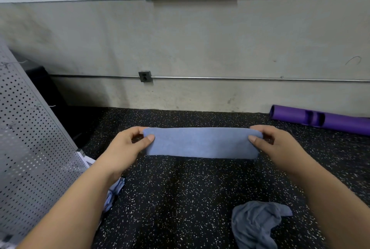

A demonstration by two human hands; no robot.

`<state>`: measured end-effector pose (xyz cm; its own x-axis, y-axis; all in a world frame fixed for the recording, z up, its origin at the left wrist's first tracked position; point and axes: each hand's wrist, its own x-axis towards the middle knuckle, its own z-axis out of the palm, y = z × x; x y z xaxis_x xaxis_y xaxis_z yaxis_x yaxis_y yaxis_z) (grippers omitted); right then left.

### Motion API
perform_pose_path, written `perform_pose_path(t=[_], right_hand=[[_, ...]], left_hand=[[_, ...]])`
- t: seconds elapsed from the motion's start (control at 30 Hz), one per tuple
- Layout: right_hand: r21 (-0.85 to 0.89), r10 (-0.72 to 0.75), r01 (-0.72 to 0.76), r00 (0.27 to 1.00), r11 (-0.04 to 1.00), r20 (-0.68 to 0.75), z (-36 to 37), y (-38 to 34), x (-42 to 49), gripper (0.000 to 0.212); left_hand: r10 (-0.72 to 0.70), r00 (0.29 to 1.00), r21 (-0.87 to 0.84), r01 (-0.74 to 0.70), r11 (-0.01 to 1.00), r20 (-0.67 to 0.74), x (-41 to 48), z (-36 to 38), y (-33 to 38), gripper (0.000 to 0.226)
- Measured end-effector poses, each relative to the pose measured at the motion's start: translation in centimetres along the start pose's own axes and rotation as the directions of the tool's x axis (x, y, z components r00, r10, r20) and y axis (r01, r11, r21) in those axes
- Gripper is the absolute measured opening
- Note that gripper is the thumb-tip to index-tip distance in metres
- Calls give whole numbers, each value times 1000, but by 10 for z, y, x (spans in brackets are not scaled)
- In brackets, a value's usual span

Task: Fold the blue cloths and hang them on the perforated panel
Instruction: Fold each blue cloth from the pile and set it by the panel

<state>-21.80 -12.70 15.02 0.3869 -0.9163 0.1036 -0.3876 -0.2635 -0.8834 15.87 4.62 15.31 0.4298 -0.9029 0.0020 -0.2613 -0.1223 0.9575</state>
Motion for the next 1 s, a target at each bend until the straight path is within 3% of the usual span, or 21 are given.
perform_pose_path(t=[0.1, 0.2, 0.47, 0.63, 0.7, 0.77, 0.87, 1.0], right_hand=[[231, 86, -103, 993, 967, 84, 4, -2, -1, 18], [310, 154, -172, 985, 935, 81, 10, -2, -1, 20], [277, 140, -127, 990, 953, -31, 16, -5, -2, 16], [354, 140, -161, 986, 921, 86, 12, -5, -3, 20], [351, 132, -128, 991, 928, 14, 10, -5, -2, 21], [282, 116, -82, 987, 956, -107, 12, -6, 0, 20], [184, 47, -8, 977, 983, -209, 16, -11, -1, 17], [223, -116, 159, 974, 962, -194, 21, -35, -6, 23]], left_hand=[[-36, 996, -118, 45, 992, 78, -1, 1, 0, 23], [-57, 996, -146, 67, 987, 69, -2, 8, 1, 24], [-3, 997, -180, -11, 984, -77, -2, 16, 7, 13], [-14, 1000, -240, 17, 971, 15, -3, 11, 7, 40], [26, 1000, -220, -27, 975, -7, -3, 8, 7, 46], [73, 997, -153, -77, 985, -31, -2, 11, 5, 46], [132, 991, 158, -130, 979, -2, 4, 15, -9, 44], [17, 981, 470, -108, 876, 193, 9, 13, -29, 39]])
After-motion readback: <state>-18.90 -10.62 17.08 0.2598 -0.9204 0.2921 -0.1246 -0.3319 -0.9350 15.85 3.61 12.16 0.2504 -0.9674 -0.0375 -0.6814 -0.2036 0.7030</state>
